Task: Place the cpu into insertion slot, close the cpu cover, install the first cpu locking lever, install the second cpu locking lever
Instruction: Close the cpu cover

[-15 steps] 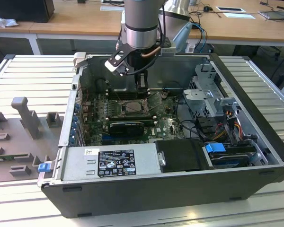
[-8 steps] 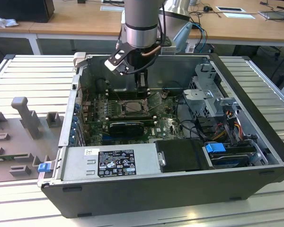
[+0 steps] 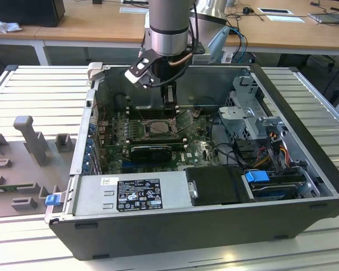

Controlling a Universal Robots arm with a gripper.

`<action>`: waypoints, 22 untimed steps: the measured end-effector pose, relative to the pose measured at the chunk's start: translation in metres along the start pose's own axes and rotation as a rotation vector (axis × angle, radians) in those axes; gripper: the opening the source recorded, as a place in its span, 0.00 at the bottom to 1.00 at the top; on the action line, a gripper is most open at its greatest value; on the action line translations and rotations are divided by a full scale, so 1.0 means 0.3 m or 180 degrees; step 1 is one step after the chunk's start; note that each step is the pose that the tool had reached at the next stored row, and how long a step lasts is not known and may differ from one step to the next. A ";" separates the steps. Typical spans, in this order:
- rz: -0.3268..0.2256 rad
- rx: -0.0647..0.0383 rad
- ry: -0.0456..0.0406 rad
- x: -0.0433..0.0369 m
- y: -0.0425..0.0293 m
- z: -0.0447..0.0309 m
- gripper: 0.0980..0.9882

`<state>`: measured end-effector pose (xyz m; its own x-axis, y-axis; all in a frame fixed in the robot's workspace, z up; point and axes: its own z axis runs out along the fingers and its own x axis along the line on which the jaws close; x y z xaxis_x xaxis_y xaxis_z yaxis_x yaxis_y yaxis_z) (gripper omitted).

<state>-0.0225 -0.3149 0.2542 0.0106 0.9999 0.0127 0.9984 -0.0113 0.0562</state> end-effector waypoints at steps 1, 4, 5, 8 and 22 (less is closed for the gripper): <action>0.0000 0.0000 0.0000 0.000 0.000 -0.001 0.01; 0.0000 0.0000 0.0000 0.000 0.001 -0.002 0.01; 0.0000 0.0000 0.0000 0.000 0.001 -0.002 0.01; 0.0000 0.0000 0.0000 0.000 0.001 -0.004 0.01; 0.0000 0.0000 0.0000 0.000 0.004 -0.013 0.01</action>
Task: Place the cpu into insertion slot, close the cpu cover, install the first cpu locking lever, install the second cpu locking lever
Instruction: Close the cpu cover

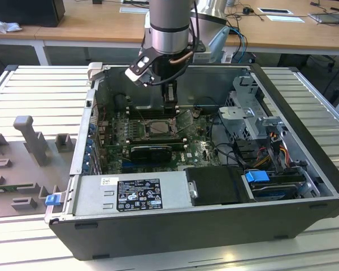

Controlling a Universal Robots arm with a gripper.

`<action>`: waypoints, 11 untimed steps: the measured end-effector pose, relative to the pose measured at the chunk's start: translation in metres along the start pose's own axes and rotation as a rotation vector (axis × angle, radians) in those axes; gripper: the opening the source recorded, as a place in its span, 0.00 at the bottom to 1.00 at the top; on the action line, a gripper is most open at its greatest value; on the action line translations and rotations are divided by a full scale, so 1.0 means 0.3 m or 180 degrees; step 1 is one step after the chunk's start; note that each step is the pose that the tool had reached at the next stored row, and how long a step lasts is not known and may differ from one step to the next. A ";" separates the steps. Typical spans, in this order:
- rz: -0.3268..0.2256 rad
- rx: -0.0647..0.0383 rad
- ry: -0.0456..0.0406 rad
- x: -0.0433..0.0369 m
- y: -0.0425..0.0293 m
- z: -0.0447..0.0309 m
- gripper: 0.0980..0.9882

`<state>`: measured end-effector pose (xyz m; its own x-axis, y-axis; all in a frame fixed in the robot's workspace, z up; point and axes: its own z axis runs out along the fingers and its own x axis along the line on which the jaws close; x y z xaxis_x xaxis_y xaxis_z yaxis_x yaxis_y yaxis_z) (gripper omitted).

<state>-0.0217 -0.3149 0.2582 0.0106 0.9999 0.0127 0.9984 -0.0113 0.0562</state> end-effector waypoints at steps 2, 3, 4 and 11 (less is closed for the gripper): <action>0.0000 0.0000 0.0000 0.000 0.000 -0.002 0.01; 0.0000 0.0000 0.0000 0.000 0.001 -0.003 0.01; 0.0000 0.0000 0.0000 0.000 0.001 -0.003 0.01; 0.0000 0.0000 0.0000 0.001 0.008 -0.012 0.01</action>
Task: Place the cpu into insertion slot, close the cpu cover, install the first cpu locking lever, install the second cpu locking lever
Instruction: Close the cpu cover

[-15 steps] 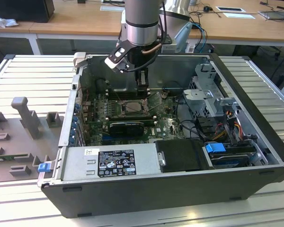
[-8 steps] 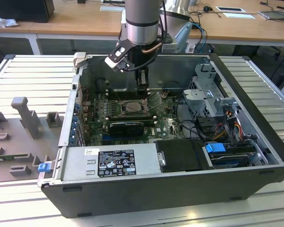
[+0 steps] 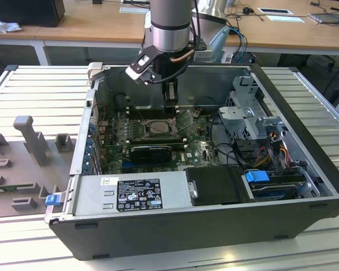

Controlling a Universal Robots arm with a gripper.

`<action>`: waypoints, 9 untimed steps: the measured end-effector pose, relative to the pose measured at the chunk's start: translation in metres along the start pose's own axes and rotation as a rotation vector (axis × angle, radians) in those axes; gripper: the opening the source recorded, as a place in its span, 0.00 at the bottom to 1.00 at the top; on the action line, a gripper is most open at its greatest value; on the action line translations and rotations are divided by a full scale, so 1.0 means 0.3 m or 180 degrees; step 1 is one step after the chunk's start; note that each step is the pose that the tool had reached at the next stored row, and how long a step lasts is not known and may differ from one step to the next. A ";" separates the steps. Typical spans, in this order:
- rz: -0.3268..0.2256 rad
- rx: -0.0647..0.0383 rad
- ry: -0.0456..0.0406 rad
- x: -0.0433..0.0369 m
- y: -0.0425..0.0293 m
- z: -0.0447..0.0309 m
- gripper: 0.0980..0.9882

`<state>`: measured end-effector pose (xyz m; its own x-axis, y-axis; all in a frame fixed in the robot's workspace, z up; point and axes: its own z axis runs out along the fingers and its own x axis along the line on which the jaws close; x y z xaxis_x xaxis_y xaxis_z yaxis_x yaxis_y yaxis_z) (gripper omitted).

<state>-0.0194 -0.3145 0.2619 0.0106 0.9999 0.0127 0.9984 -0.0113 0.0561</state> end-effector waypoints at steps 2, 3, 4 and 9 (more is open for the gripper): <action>0.0000 0.0001 0.0000 0.000 0.012 -0.001 0.01; 0.0000 0.0002 0.0000 0.000 0.021 -0.001 0.01; 0.0000 0.0002 0.0000 0.000 0.026 -0.001 0.01; 0.0000 0.0012 -0.0001 0.001 0.079 0.002 0.01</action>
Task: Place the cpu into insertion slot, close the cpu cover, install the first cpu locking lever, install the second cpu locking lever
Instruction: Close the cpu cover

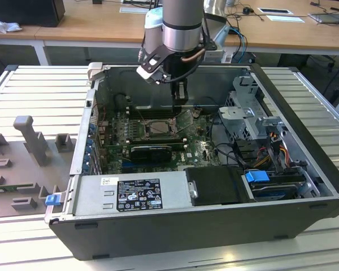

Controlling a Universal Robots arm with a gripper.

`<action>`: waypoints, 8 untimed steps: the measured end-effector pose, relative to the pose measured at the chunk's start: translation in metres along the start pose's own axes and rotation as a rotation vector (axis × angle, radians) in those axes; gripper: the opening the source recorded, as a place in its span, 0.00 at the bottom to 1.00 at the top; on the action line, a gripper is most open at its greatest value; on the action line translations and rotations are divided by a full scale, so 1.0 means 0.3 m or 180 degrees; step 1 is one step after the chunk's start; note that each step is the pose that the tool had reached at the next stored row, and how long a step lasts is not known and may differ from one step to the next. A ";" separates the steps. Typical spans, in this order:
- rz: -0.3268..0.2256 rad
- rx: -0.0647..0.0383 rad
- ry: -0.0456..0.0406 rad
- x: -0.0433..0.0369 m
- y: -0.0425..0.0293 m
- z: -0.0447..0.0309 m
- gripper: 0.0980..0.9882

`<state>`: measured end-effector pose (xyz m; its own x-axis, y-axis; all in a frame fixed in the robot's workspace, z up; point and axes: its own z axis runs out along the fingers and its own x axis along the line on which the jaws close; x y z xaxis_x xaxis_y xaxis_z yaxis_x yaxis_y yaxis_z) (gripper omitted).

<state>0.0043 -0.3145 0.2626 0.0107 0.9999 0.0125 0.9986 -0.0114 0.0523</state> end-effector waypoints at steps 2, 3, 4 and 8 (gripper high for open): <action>-0.0001 0.0012 0.0000 0.000 0.016 0.001 0.01; 0.0000 0.0020 0.0000 0.000 0.024 0.001 0.01; 0.0000 0.0020 0.0001 0.001 0.042 0.003 0.01; -0.0018 0.0021 0.0001 0.003 0.110 0.024 0.01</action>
<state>0.0377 -0.3140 0.2571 0.0052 0.9999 0.0125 0.9989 -0.0058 0.0459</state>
